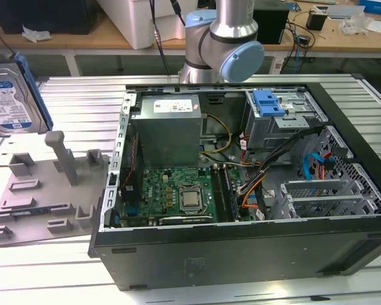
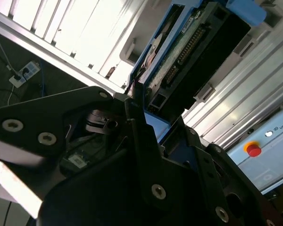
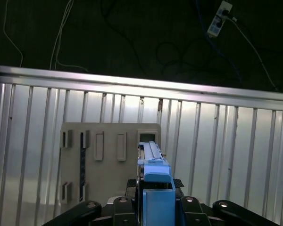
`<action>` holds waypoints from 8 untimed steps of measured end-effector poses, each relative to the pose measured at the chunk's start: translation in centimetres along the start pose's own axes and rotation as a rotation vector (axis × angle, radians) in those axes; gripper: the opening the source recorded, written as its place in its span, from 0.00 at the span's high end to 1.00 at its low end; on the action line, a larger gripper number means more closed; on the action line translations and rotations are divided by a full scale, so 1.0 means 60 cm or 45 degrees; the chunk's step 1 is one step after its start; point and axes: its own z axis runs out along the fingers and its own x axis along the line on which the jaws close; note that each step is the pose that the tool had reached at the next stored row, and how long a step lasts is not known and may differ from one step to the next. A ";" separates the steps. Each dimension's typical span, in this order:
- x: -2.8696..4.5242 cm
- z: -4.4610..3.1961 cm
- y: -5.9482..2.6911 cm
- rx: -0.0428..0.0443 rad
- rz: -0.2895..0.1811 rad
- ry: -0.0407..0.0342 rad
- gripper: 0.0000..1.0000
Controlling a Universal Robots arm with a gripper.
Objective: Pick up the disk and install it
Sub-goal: 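Pick up the disk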
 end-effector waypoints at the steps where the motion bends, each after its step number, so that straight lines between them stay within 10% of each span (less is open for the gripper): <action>1: 0.000 -0.005 0.000 0.000 0.000 0.0000 0.63; 8: 0.001 -0.030 0.001 0.000 0.000 -0.0001 0.63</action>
